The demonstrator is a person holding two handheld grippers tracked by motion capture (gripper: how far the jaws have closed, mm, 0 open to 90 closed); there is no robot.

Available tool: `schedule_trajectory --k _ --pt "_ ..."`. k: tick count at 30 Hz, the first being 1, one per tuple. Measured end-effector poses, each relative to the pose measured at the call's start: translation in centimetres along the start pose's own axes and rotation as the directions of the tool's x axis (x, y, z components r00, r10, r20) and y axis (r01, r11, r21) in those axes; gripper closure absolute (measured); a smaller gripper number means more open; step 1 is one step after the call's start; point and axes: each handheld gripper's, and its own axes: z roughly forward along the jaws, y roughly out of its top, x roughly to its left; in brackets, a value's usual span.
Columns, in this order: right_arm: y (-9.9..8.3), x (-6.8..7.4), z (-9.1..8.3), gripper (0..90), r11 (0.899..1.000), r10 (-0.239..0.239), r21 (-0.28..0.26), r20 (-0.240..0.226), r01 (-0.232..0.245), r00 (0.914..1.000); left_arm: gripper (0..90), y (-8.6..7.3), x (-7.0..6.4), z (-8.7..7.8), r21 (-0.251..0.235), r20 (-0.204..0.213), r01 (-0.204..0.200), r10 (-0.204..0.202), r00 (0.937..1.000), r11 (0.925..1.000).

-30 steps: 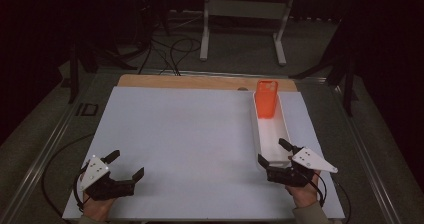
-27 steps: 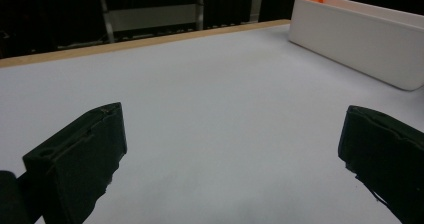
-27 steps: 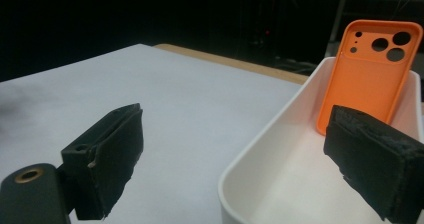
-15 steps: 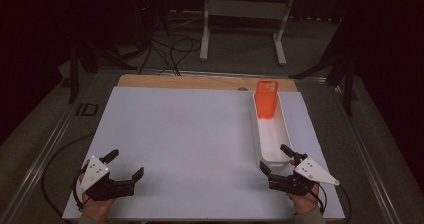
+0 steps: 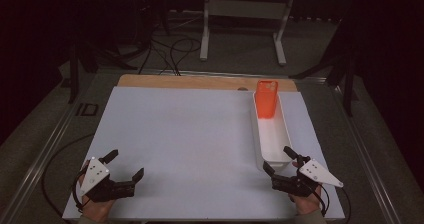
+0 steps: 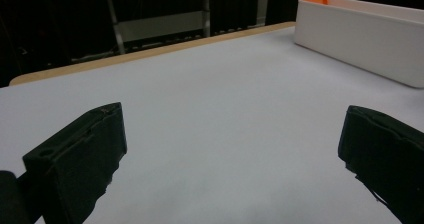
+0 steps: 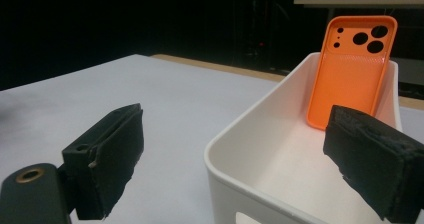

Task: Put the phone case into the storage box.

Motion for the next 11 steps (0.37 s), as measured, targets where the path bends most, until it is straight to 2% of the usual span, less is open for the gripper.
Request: schedule_trajectory --k 11 --pt "-0.17 -0.03 0.13 9.1 1.000 0.005 0.002 0.005 -0.005 1.0000 0.2 -0.22 0.24 -0.05 -0.001 -0.018 0.015 -0.015 0.9997 0.9999"
